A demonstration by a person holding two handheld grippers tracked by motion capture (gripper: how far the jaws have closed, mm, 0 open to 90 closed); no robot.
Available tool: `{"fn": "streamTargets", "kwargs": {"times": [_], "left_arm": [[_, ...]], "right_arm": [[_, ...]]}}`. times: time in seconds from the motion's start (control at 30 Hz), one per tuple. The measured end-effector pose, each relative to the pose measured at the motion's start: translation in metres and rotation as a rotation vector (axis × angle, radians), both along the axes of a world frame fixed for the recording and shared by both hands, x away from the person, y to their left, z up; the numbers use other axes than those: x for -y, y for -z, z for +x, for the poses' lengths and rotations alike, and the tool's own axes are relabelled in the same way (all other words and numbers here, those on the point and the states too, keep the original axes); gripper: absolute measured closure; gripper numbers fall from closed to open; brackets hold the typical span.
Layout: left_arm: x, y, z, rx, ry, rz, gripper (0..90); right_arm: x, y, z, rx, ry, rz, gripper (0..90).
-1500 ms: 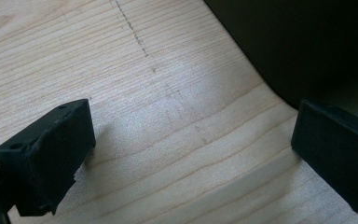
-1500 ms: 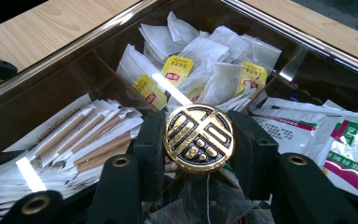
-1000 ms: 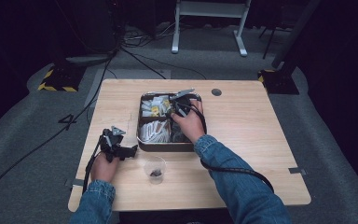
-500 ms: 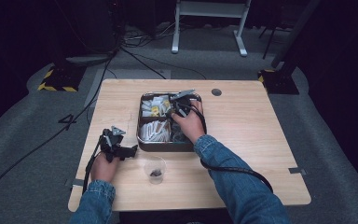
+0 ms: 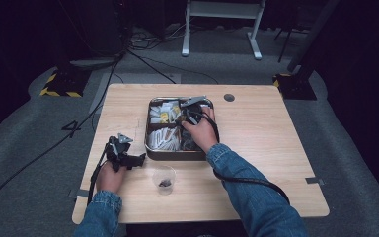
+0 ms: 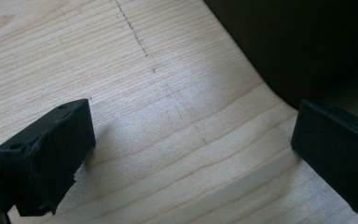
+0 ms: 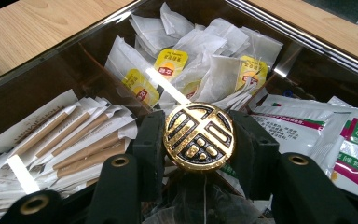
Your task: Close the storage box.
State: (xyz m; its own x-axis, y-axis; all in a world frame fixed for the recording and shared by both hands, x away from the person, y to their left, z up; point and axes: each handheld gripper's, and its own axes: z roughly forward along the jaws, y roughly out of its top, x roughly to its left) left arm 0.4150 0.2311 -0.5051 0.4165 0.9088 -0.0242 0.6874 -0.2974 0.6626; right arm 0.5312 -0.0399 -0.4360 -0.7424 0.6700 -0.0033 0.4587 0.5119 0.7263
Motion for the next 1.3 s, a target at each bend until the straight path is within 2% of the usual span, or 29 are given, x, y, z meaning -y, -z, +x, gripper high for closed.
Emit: {"fn": "streamTargets", "kwargs": {"times": [0.13,0.3,0.6,0.87,1.1,1.13,1.2,1.23,1.3], "left_arm": [[0.000,0.000,0.000,0.000,0.000,0.000,0.0],[0.000,0.000,0.000,-0.002,0.001,0.000,0.0],[0.000,0.000,-0.001,-0.002,-0.004,-0.003,0.0],[0.000,0.000,-0.001,-0.002,-0.004,-0.002,0.0],[0.000,0.000,-0.001,-0.001,-0.005,-0.001,0.0],[0.000,0.000,-0.001,-0.001,-0.005,-0.002,0.0],[0.000,0.000,-0.001,-0.001,-0.005,-0.002,0.0],[0.000,0.000,-0.001,-0.001,-0.005,-0.002,0.0],[0.000,0.000,-0.001,-0.001,-0.005,-0.002,0.0]], "right_arm": [[0.001,0.000,0.000,-0.003,-0.004,0.007,57.1],[0.002,-0.001,-0.001,0.001,-0.015,0.040,47.6],[0.011,-0.017,-0.005,0.031,-0.032,0.088,41.7],[0.037,-0.042,-0.017,0.060,-0.054,0.171,39.7],[0.060,-0.061,-0.028,0.096,-0.079,0.198,38.7],[0.070,-0.066,-0.033,0.110,-0.087,0.206,38.3],[0.074,-0.067,-0.034,0.116,-0.092,0.205,38.2],[0.086,-0.068,-0.038,0.126,-0.095,0.192,37.7],[0.097,-0.068,-0.041,0.124,-0.095,0.186,37.3]]}}
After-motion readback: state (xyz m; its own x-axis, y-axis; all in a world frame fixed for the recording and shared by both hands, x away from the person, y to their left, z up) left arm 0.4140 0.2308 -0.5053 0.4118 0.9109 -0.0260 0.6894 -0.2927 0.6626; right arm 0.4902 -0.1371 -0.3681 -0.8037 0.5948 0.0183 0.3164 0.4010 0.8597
